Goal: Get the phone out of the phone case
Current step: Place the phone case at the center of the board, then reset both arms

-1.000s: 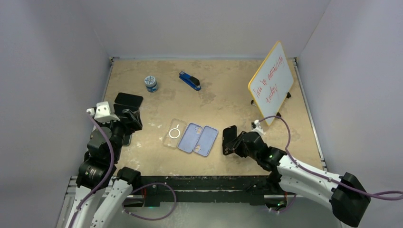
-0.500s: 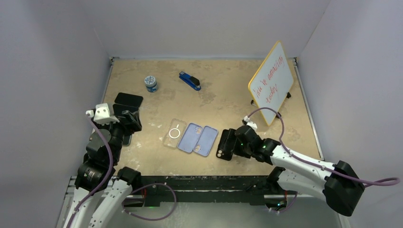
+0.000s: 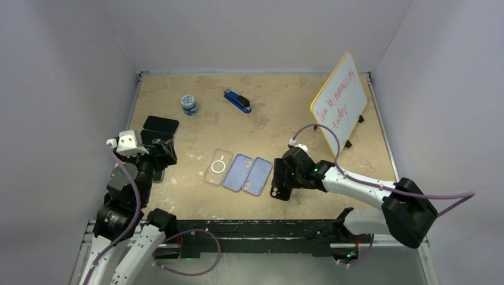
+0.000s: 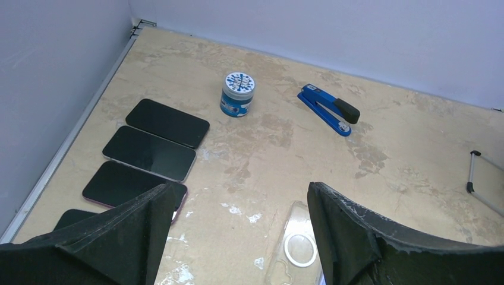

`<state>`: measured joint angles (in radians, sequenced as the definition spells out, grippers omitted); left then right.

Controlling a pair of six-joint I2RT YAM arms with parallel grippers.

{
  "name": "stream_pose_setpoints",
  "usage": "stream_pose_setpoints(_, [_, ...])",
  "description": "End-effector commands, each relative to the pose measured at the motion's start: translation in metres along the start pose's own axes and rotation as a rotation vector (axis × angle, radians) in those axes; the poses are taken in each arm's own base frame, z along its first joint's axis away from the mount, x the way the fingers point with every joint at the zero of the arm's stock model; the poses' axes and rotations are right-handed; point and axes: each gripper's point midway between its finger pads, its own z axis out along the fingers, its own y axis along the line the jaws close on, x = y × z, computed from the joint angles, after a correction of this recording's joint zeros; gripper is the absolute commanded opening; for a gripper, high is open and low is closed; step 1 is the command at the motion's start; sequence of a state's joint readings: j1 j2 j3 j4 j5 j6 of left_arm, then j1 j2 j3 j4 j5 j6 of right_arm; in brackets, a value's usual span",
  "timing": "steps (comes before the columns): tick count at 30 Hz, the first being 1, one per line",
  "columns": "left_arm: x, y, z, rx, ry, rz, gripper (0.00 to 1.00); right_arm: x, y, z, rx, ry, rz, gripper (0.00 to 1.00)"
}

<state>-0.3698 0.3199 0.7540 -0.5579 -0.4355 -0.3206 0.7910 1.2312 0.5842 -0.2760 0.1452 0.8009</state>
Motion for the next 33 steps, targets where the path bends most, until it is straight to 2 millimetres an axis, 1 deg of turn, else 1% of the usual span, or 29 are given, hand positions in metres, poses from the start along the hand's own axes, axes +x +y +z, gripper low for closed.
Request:
stream_pose_setpoints(1, [-0.007, -0.002, 0.0, 0.01, -0.034, 0.003, 0.85, -0.017, 0.046, -0.008, -0.174, 0.007, -0.069, 0.99])
stream_pose_setpoints(3, [-0.008, -0.002, 0.0, 0.01, -0.035, 0.002, 0.85, -0.017, 0.063, -0.012, -0.251, 0.024, -0.056, 0.99])
stream_pose_setpoints(6, [-0.008, -0.001, -0.001, 0.009, -0.037, 0.0, 0.85, -0.021, 0.078, -0.019, -0.316, 0.023, -0.027, 0.99])
stream_pose_setpoints(9, [-0.008, -0.001, -0.002, 0.009, -0.036, -0.001, 0.85, -0.021, 0.086, -0.024, -0.358, 0.032, -0.022, 0.99])
stream_pose_setpoints(11, [-0.008, -0.001, -0.002, 0.009, -0.035, -0.002, 0.85, -0.022, 0.087, -0.026, -0.365, 0.03, -0.025, 0.99])
stream_pose_setpoints(14, [-0.008, -0.001, -0.004, 0.017, -0.036, -0.003, 0.85, -0.025, 0.071, -0.033, -0.295, -0.002, -0.031, 0.99])
stream_pose_setpoints(17, [-0.011, -0.001, -0.007, 0.021, -0.042, -0.008, 0.85, -0.049, 0.053, -0.047, -0.218, -0.155, -0.038, 0.99])
stream_pose_setpoints(20, [-0.019, -0.001, -0.012, 0.025, -0.054, -0.018, 0.85, -0.073, 0.038, -0.07, -0.181, -0.312, -0.05, 0.99])
stream_pose_setpoints(23, [-0.03, -0.002, -0.019, 0.035, -0.07, -0.032, 0.85, -0.094, 0.022, -0.099, -0.142, -0.461, -0.035, 0.99])
stream_pose_setpoints(25, [-0.04, -0.003, -0.024, 0.042, -0.083, -0.044, 0.85, -0.109, 0.007, -0.123, -0.106, -0.573, 0.014, 0.99])
stream_pose_setpoints(29, [-0.065, -0.003, -0.038, 0.058, -0.143, -0.067, 0.86, -0.128, -0.017, -0.169, -0.052, -0.734, 0.004, 0.99])
stream_pose_setpoints(31, [-0.081, 0.0, -0.048, 0.061, -0.197, -0.075, 0.86, -0.138, -0.025, -0.193, -0.042, -0.83, -0.012, 0.99])
stream_pose_setpoints(33, [-0.094, 0.006, -0.057, 0.049, -0.253, -0.083, 0.86, -0.143, -0.03, -0.216, -0.065, -0.916, -0.022, 0.99])
